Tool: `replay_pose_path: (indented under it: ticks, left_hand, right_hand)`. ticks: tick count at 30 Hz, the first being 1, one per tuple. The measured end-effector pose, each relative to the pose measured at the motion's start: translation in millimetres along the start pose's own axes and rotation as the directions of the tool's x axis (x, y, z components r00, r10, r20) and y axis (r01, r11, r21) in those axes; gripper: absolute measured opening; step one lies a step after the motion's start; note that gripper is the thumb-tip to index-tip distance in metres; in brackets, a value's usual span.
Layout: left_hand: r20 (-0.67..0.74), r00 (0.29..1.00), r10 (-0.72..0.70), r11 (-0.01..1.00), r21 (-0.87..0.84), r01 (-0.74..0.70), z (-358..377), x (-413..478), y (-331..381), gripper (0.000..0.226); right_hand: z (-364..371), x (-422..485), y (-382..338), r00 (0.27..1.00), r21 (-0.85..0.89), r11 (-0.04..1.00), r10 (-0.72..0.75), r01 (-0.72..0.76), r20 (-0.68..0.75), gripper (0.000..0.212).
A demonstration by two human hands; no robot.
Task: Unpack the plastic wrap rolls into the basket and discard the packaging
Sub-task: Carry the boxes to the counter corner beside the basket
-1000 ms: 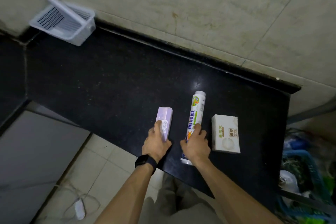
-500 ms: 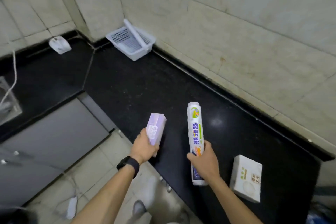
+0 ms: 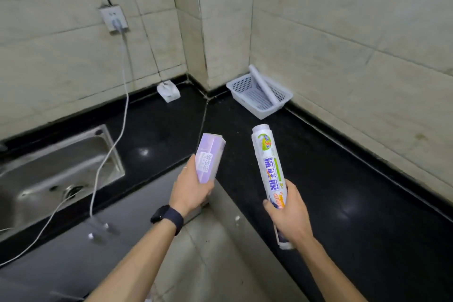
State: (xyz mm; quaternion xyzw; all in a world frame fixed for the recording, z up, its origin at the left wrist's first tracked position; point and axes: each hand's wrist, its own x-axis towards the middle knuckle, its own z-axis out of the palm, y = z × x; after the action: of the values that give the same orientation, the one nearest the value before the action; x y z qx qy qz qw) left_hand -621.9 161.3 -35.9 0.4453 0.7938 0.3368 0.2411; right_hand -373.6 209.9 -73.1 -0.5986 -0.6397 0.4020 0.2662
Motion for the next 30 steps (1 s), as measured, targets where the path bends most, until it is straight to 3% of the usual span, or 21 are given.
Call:
replay_pose_path:
  ticks: [9,30]
  left_hand:
    - [-0.031,0.999,0.043,0.999,-0.027,-0.044,-60.5,100.9,-43.6,0.065]
    - [0.169,0.972,-0.164,0.983,0.116,0.145,-31.0,353.5,-96.0,0.069]
  right_hand:
    - [79.9,61.4,-67.6,0.999,-0.062,0.998,-0.024,0.022,-0.042,0.065]
    - [208.4,289.2,-106.2,0.990,-0.193,0.980,0.069,-0.045,0.123,0.072]
